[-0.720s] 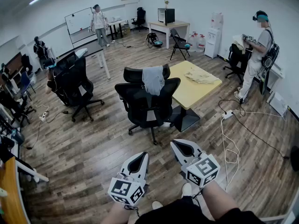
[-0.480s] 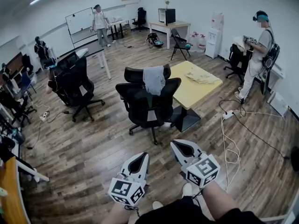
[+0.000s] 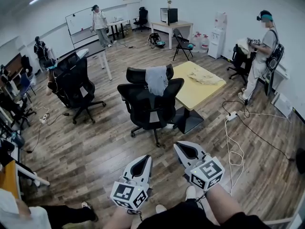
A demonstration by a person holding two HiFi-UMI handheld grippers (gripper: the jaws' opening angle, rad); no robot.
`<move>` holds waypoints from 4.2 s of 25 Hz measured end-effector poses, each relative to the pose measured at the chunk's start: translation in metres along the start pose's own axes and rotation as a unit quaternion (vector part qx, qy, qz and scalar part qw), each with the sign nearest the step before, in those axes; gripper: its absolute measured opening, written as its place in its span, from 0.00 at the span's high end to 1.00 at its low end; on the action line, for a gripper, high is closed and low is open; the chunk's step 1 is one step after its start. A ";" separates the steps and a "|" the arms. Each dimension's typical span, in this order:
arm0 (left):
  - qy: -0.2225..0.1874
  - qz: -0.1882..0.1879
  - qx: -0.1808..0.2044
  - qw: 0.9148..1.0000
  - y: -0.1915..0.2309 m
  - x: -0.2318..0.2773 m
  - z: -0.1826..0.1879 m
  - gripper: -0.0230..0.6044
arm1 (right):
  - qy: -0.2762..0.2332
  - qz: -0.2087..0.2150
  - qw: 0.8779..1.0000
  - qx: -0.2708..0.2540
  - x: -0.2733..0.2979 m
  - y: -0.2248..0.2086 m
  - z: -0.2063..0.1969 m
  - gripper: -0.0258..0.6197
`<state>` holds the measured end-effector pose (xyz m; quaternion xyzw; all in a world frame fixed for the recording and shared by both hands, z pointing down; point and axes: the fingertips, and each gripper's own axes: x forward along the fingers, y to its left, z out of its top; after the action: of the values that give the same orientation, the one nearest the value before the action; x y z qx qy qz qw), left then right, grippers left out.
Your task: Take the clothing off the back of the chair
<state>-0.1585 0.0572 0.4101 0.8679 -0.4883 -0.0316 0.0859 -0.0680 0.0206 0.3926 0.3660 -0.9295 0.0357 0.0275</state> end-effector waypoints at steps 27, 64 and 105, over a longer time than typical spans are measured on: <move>0.006 0.024 0.004 1.000 0.016 0.066 0.000 0.93 | 0.000 0.025 1.000 0.005 0.038 -0.070 0.006 0.94; -0.004 0.107 0.017 0.994 0.042 0.282 0.020 0.93 | -0.008 0.095 0.995 0.026 0.114 -0.281 0.022 0.94; 0.061 0.187 0.042 0.980 0.202 0.410 0.010 0.32 | 0.013 0.052 0.997 0.058 0.197 -0.374 -0.005 0.94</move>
<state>-0.1157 -0.3964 0.4490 0.7643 -0.6367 0.0588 0.0836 0.0429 -0.3854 0.4302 0.3181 -0.9431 0.0954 0.0160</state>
